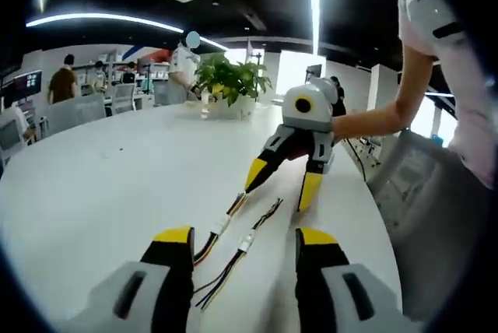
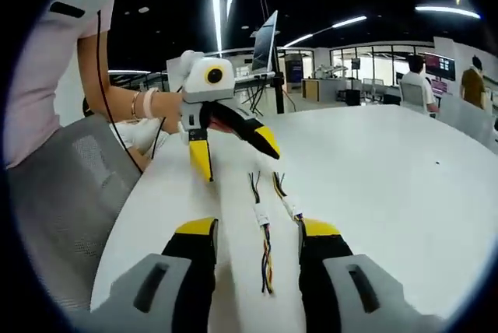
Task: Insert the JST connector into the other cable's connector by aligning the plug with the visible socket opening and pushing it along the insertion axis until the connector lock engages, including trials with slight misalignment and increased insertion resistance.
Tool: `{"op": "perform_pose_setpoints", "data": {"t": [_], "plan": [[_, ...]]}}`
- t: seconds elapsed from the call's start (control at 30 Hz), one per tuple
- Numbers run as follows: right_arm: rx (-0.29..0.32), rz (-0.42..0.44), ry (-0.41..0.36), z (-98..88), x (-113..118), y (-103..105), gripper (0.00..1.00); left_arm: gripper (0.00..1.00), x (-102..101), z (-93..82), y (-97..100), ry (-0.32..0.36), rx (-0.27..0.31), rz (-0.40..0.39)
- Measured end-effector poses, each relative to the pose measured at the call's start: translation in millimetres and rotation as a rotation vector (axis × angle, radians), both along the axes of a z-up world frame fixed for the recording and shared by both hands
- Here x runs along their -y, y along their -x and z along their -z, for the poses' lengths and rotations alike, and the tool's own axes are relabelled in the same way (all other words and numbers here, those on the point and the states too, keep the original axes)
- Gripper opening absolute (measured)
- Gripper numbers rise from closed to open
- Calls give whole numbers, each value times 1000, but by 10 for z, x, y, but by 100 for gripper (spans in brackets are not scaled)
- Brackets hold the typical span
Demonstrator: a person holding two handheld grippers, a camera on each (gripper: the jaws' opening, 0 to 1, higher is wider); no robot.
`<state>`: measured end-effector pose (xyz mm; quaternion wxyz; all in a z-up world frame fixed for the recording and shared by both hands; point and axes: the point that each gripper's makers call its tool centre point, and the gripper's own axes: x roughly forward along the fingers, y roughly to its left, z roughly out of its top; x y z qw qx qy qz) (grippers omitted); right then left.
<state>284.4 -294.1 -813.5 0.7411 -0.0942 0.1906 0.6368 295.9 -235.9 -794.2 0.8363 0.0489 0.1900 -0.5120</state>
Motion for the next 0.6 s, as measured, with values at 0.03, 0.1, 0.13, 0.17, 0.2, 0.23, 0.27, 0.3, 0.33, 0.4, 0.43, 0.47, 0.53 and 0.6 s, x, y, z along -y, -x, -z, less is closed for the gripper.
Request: {"op": "perform_pose_setpoints", "data": {"t": [0.03,0.1,0.13,0.17,0.2,0.23,0.27,0.3,0.33,0.4,0.43,0.47,0.53,0.6], "plan": [[2,18,3,-21,4,-1,51,51,-1,44,4,2,1,1],[1,32,5,-53,11,21,60,51,-11,43,30,-1,-1,-9],[2,34,8,-65,15,32,60,53,-15,31,47,2,2,-13],[1,39,16,-76,23,47,61,57,-18,11,50,13,-1,-27],[-2,43,19,-84,27,56,63,61,-18,-10,67,21,-4,-41],[-4,46,21,-93,31,68,65,66,-18,-43,70,39,-3,-62],[-8,55,26,-105,40,77,66,73,-23,-57,73,43,2,-70],[-4,59,27,-120,47,82,67,77,-25,-79,75,51,11,-76],[-2,70,28,-146,57,79,69,82,-47,-118,71,58,30,-92],[0,104,24,-202,79,54,74,90,-59,-153,86,60,29,-105],[6,118,23,-225,90,41,76,94,-71,-177,80,66,33,-123],[15,154,21,-247,111,-3,78,99,-70,-222,87,78,42,-138],[11,180,32,-301,150,3,82,99,-71,-278,117,99,38,-154],[-1,201,27,-345,178,30,84,99,-70,-302,156,101,36,-166]]}}
